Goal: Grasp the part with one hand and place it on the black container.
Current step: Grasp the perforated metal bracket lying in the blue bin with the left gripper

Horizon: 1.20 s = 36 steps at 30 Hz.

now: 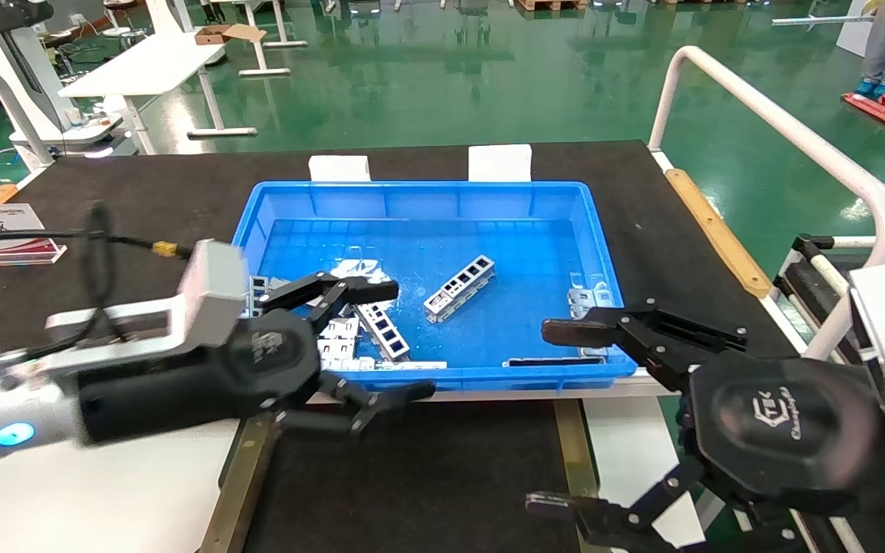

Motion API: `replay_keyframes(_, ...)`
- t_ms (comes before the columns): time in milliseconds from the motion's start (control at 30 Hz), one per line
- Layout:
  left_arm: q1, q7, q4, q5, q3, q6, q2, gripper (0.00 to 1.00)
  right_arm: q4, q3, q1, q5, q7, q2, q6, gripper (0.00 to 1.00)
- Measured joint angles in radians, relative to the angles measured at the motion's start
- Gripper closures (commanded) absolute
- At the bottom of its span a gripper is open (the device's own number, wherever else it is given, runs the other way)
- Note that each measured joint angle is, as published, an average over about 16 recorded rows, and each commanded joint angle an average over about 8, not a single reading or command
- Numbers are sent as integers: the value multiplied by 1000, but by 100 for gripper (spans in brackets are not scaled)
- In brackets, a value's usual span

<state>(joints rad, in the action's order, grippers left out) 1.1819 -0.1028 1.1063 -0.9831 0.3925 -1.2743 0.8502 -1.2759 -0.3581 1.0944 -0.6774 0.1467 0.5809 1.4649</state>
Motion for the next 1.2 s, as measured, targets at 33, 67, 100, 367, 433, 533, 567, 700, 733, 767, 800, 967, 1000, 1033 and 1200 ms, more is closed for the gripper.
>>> replay_keyframes(33,9,7,-17,-15,6,14,16,0,0,0,0,0,0,0,0,0)
replay_keyframes(67,19,14,-35,-30,13,28,33,0,0,0,0,0,0,0,0,0)
replay_keyframes(100,28,21,-53,-44,19,41,50,0,0,0,0,0,0,0,0,0)
replay_keyframes(367,113,92,-239,-141,58,164,200,0,0,0,0,0,0,0,0,0)
replay_keyframes(433,135,113,-295,-161,65,196,239,0,0,0,0,0,0,0,0,0)
replay_keyframes(533,168,145,-382,-187,75,243,297,0,0,0,0,0,0,0,0,0)
replay_keyframes(567,179,156,-412,-194,77,258,316,0,0,0,0,0,0,0,0,0)
replay_keyframes(700,221,199,-532,-218,86,319,388,0,0,0,0,0,0,0,0,0)
replay_keyframes(733,230,209,-562,-222,88,333,404,0,0,0,0,0,0,0,0,0)
replay_keyframes(767,239,218,-589,-225,90,347,419,0,0,0,0,0,0,0,0,0)
replay_keyframes(800,247,227,-615,-228,93,360,433,0,0,0,0,0,0,0,0,0)
replay_keyframes(967,272,255,-722,-227,113,422,487,0,0,0,0,0,0,0,0,0)
replay_keyframes(1000,275,258,-738,-225,119,434,494,0,0,0,0,0,0,0,0,0)
replay_keyframes(1033,278,259,-751,-223,126,447,501,0,0,0,0,0,0,0,0,0)
replay_keyframes(1200,278,250,-785,-203,176,504,518,0,0,-1,0,0,0,0,0,0)
